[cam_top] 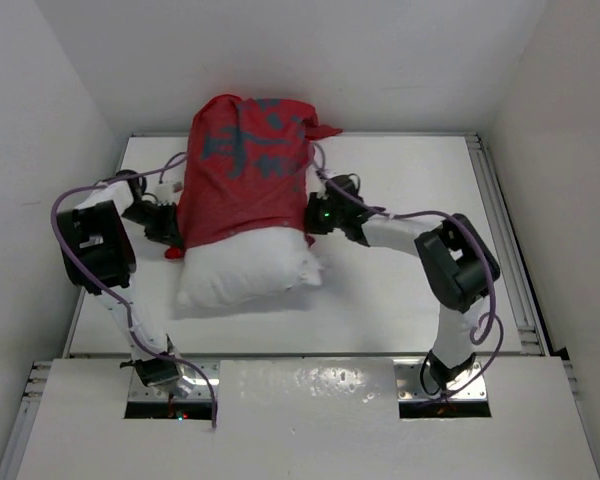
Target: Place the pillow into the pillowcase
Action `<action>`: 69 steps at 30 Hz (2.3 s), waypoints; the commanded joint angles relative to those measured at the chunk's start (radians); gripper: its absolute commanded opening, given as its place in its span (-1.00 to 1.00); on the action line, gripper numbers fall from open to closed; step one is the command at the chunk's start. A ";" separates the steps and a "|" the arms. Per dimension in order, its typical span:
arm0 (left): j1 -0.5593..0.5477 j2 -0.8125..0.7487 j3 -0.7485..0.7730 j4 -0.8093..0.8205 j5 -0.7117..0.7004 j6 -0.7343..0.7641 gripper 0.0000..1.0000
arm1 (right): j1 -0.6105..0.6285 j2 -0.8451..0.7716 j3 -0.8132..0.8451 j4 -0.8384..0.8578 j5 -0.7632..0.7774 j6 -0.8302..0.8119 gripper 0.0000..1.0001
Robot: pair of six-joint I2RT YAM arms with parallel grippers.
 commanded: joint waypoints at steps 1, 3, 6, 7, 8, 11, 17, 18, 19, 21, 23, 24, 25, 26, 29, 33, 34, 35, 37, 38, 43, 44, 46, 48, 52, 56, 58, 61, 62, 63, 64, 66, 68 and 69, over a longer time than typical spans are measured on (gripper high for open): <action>0.087 -0.012 -0.040 0.056 -0.113 -0.005 -1.00 | 0.167 -0.104 0.126 -0.038 0.116 -0.177 -1.00; 0.104 0.005 -0.053 0.074 -0.149 0.001 -1.00 | 0.256 -0.114 0.208 -0.130 0.169 -0.300 -1.00; 0.132 0.039 -0.047 0.056 -0.137 0.009 -1.00 | 0.309 -0.116 0.252 -0.210 0.241 -0.371 -0.91; 0.141 0.043 -0.042 0.056 -0.132 0.008 -1.00 | 0.295 -0.116 0.245 -0.245 0.242 -0.366 -0.67; 0.141 0.052 -0.039 0.057 -0.132 0.006 -1.00 | 0.280 -0.119 0.228 -0.254 0.238 -0.354 -0.57; 0.150 0.055 -0.031 0.051 -0.132 0.004 -1.00 | 0.207 -0.147 0.110 -0.221 0.134 -0.214 -0.09; 0.155 0.032 -0.033 0.045 -0.149 0.020 -1.00 | 0.102 -0.186 -0.163 0.056 -0.199 -0.008 0.21; 0.158 0.028 -0.037 0.044 -0.149 0.024 -1.00 | 0.100 -0.196 -0.192 0.140 -0.233 -0.001 0.26; 0.158 0.023 -0.039 0.041 -0.152 0.034 -1.00 | 0.106 -0.203 -0.253 0.179 -0.267 0.002 0.32; 0.161 0.017 -0.045 0.036 -0.157 0.043 -1.00 | 0.109 -0.214 -0.313 0.326 -0.291 0.031 0.45; 0.164 0.005 -0.056 0.036 -0.157 0.050 -1.00 | 0.109 -0.199 -0.375 0.493 -0.336 0.101 0.49; 0.164 0.000 -0.066 0.036 -0.154 0.050 -1.00 | 0.106 -0.187 -0.383 0.531 -0.347 0.117 0.51; 0.163 -0.012 -0.071 0.039 -0.155 0.055 -1.00 | 0.117 -0.161 -0.378 0.564 -0.350 0.128 0.51; 0.164 -0.018 -0.076 0.041 -0.154 0.057 -1.00 | 0.124 -0.147 -0.370 0.572 -0.350 0.126 0.51; 0.166 -0.038 -0.094 0.041 -0.152 0.060 -1.00 | 0.143 -0.102 -0.360 0.650 -0.347 0.150 0.48; 0.170 -0.073 -0.117 0.034 -0.149 0.073 -1.00 | 0.155 -0.062 -0.346 0.665 -0.318 0.181 0.40; 0.173 -0.087 -0.122 0.037 -0.149 0.077 -1.00 | 0.160 -0.049 -0.318 0.649 -0.316 0.168 0.37; 0.174 -0.093 -0.123 0.039 -0.149 0.077 -1.00 | 0.164 -0.013 -0.306 0.632 -0.316 0.168 0.36; 0.178 -0.107 -0.125 0.039 -0.146 0.078 -1.00 | 0.166 0.016 -0.295 0.646 -0.330 0.193 0.35; 0.184 -0.107 -0.125 0.038 -0.141 0.078 -1.00 | 0.166 0.034 -0.298 0.684 -0.334 0.207 0.36; 0.186 -0.109 -0.116 0.031 -0.129 0.080 -1.00 | 0.170 0.096 -0.280 0.773 -0.370 0.295 0.26; 0.184 -0.107 -0.117 0.033 -0.127 0.078 -1.00 | 0.170 0.109 -0.266 0.804 -0.386 0.307 0.13; 0.187 -0.106 -0.117 0.031 -0.126 0.078 -1.00 | 0.175 0.130 -0.240 0.857 -0.437 0.362 -0.27; 0.190 -0.112 -0.111 0.005 -0.111 0.089 -1.00 | 0.169 0.096 -0.252 0.871 -0.449 0.405 -0.98; 0.227 -0.124 0.046 -0.177 0.051 0.153 -1.00 | 0.094 -0.117 -0.304 0.878 -0.506 0.523 -1.00; 0.256 -0.129 0.414 -0.399 0.198 0.161 -1.00 | -0.042 -0.372 -0.053 0.621 -0.499 0.530 -1.00; 0.252 -0.127 0.628 -0.401 0.218 0.097 -1.00 | -0.096 -0.442 0.127 0.181 -0.412 0.379 -1.00; 0.235 -0.119 0.873 -0.400 0.236 0.021 -1.00 | -0.167 -0.472 0.349 0.031 -0.332 0.287 -1.00; 0.226 -0.121 0.915 -0.394 0.238 0.005 -1.00 | -0.193 -0.464 0.425 0.026 -0.325 0.357 -1.00; 0.207 -0.130 0.950 -0.377 0.224 -0.006 -1.00 | -0.219 -0.450 0.473 0.011 -0.330 0.402 -1.00; 0.197 -0.142 0.958 -0.357 0.225 -0.029 -1.00 | -0.262 -0.418 0.508 0.019 -0.339 0.445 -1.00; 0.189 -0.173 0.975 -0.306 0.277 -0.041 -1.00 | -0.296 -0.392 0.590 0.019 -0.334 0.548 -1.00; 0.190 -0.213 0.973 -0.210 0.296 -0.097 -1.00 | -0.329 -0.351 0.671 -0.001 -0.319 0.571 -1.00; 0.195 -0.224 0.967 -0.165 0.305 -0.120 -1.00 | -0.337 -0.340 0.703 -0.041 -0.287 0.563 -1.00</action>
